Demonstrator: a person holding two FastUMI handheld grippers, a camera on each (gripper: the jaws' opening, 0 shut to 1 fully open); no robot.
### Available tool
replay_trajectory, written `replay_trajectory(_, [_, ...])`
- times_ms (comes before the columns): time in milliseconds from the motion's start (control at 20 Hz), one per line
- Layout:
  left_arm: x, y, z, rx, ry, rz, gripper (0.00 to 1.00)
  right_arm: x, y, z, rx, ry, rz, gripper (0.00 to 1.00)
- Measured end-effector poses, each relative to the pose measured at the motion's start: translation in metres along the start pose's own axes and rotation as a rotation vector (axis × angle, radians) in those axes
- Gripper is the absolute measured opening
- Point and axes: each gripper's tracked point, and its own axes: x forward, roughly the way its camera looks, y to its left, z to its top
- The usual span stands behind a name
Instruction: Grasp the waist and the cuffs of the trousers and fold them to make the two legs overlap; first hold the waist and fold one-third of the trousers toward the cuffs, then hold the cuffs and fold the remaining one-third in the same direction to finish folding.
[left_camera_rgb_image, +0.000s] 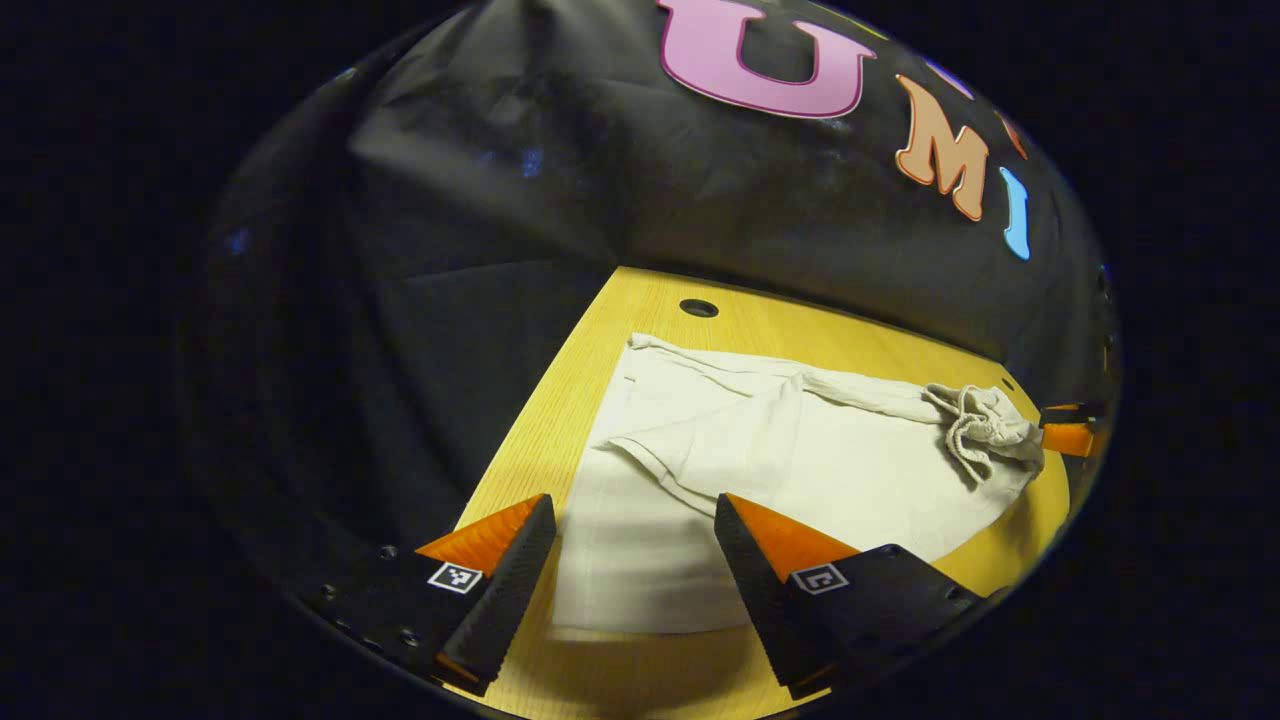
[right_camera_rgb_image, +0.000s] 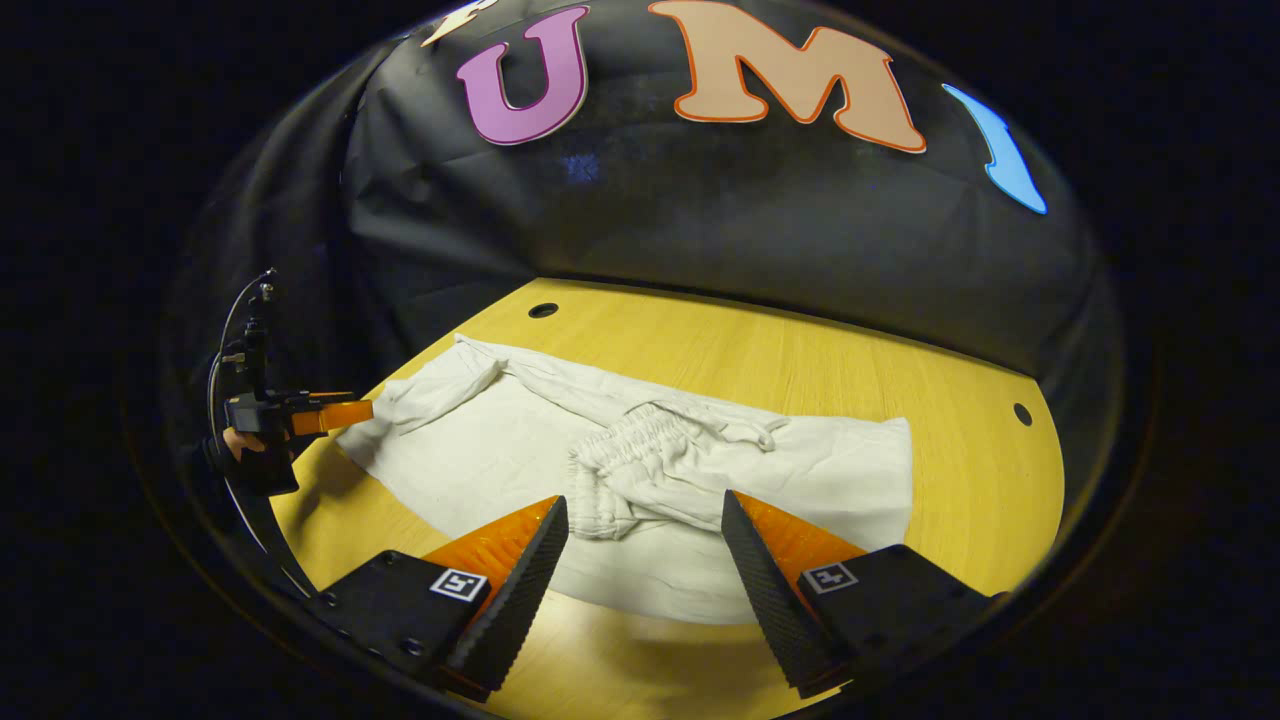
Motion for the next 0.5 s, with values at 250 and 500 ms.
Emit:
replay_trajectory(250, [0.014, 0.002, -0.011, 0.019, 0.045, -0.002, 0.96, -0.001, -0.007, -0.009, 0.010, 0.017, -0.033, 0.98])
replay_trajectory(500, [0.020, 0.000, -0.018, 0.105, 0.084, 0.026, 0.95, -0.001, -0.015, -0.007, 0.015, 0.021, -0.049, 0.99])
